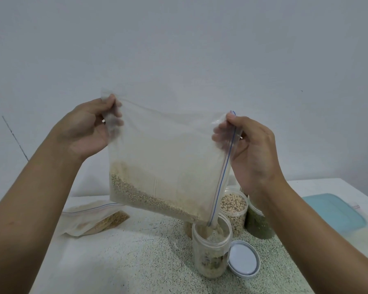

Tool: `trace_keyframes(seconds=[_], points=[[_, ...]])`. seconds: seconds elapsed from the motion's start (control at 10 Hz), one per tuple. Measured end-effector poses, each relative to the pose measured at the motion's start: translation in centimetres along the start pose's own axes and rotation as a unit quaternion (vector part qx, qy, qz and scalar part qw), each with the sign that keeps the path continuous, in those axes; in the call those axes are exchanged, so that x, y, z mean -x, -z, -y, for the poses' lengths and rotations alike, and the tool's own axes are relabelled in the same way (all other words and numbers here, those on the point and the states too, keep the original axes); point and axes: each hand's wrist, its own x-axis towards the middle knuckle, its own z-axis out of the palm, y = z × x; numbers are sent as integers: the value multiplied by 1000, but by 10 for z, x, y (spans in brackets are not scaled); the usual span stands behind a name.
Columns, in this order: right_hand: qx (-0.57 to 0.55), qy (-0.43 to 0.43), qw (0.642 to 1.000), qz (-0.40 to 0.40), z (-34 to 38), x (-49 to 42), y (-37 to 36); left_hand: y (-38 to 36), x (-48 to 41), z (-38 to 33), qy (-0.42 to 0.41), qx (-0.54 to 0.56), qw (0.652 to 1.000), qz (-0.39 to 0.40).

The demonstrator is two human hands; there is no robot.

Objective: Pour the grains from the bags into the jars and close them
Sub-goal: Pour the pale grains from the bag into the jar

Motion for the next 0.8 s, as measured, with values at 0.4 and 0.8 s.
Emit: trace_keyframes(seconds=[0.4,0.8], points=[[0,-2,1000,0,1,1,-2,1,2,-2,4,1,1000,1],[6,2,1000,-1,1,1,-4,3,4,-4,7,-6,1000,-4]])
